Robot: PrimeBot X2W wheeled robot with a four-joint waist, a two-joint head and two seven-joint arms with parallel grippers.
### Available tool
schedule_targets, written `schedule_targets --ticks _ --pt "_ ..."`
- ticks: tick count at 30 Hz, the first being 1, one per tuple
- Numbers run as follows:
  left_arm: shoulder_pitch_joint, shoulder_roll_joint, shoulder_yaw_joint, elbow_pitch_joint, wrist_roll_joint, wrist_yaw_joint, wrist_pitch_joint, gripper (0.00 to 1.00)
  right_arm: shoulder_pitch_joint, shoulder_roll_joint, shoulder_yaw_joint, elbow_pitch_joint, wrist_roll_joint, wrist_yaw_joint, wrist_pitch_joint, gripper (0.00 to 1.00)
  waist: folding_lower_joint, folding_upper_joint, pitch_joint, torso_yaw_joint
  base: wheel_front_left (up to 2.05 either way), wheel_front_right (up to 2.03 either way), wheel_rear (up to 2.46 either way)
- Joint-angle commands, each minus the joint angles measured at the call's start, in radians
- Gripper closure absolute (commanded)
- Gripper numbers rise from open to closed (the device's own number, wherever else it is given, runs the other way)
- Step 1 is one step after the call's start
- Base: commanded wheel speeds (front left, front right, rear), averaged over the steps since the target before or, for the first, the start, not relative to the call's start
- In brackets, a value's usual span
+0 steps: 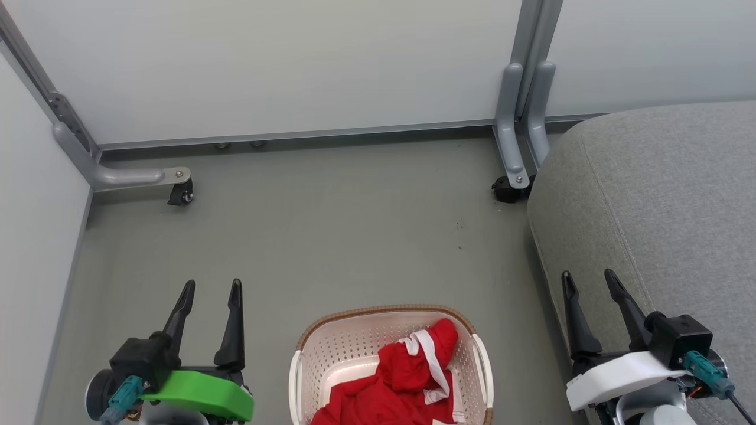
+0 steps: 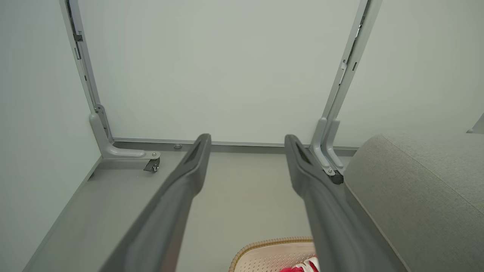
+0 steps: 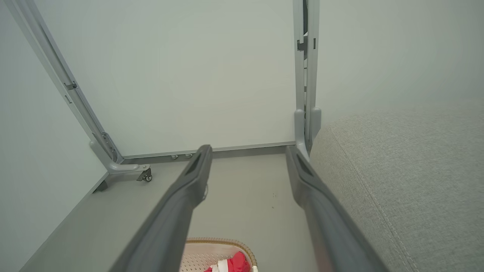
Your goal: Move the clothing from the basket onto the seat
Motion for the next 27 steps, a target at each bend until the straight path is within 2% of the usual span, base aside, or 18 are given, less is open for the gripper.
schedule_targets --ticks 1,16,27 --pt "0.012 0.0 0.002 0.003 0.026 -0.005 -0.008 0.0 0.012 -0.001 -0.001 -0.001 -0.021 0.0 -0.011 0.0 0.0 0.0 0.0 0.0 0.0 0.0 0.0" --pt "0.017 -0.011 0.01 0.037 0.109 -0.005 -0.038 0.0 0.019 0.001 0.008 0.01 -0.095 0.0 -0.033 0.0 0.0 0.0 -0.001 0.002 0.0 0.0 0.0" --pt "0.018 -0.019 0.025 0.056 0.102 -0.005 -0.036 0.0 0.018 0.001 0.007 0.019 -0.069 0.0 -0.03 0.0 0.0 0.0 -0.001 0.003 0.0 0.0 0.0"
